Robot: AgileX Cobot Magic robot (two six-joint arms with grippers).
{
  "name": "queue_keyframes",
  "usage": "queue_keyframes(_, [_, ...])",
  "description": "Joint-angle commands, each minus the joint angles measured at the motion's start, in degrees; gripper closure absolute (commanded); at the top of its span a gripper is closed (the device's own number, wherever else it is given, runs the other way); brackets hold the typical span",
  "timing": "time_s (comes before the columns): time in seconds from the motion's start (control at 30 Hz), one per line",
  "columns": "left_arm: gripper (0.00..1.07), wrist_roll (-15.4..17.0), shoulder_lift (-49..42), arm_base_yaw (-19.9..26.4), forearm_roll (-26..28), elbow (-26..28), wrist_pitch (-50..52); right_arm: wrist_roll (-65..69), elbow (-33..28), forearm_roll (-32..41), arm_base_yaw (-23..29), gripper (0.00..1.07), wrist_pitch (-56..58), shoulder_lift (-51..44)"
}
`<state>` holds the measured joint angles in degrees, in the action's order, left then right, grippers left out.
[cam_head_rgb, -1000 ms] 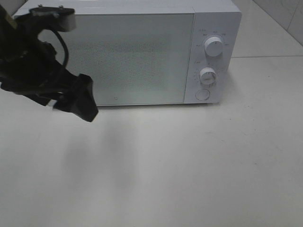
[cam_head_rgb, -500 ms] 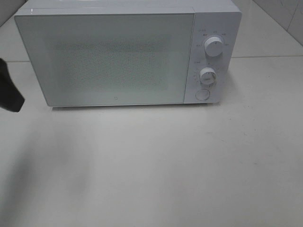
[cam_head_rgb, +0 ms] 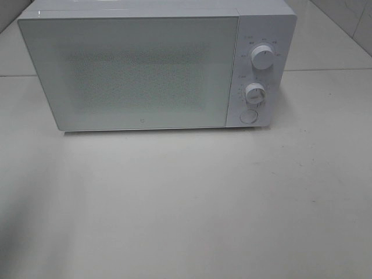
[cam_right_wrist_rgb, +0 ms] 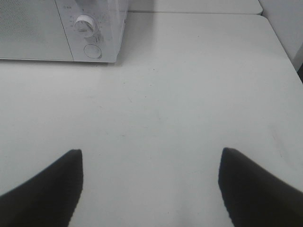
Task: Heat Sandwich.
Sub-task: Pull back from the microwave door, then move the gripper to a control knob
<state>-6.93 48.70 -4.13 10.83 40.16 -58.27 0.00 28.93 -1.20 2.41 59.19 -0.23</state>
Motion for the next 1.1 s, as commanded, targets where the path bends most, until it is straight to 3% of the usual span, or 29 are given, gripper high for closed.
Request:
queue_keyframes(0.03, [0.05, 2.64, -4.64, 0.29, -1.89, -1.78, -0.52, -0.29, -0.06, 0.06, -0.40, 0.31, -0.17, -1.60])
queue_keyframes(0.1, [0.05, 3.95, -9.68, 0.29, -3.55, -3.78, -0.57, -0.29, -0.06, 0.06, -0.40, 0.31, -0.17, -1.60])
queue_keyframes(0.43, [0.05, 3.21, -20.74, 0.29, -4.07, -11.69, -1.15, -0.29, -0.06, 0.06, -0.40, 0.31, -0.17, -1.60])
queue_keyframes(0.9, [0.05, 3.38, -21.83, 0.29, -4.13, -11.80, -1.20, -0.29, -0.06, 0.06, -0.40, 0.31, -0.17, -1.60])
queue_keyframes(1.1, [0.05, 3.38, -27.27, 0.29, -4.13, -11.80, -1.20, -0.29, -0.06, 0.06, -0.40, 0.31, -0.17, -1.60])
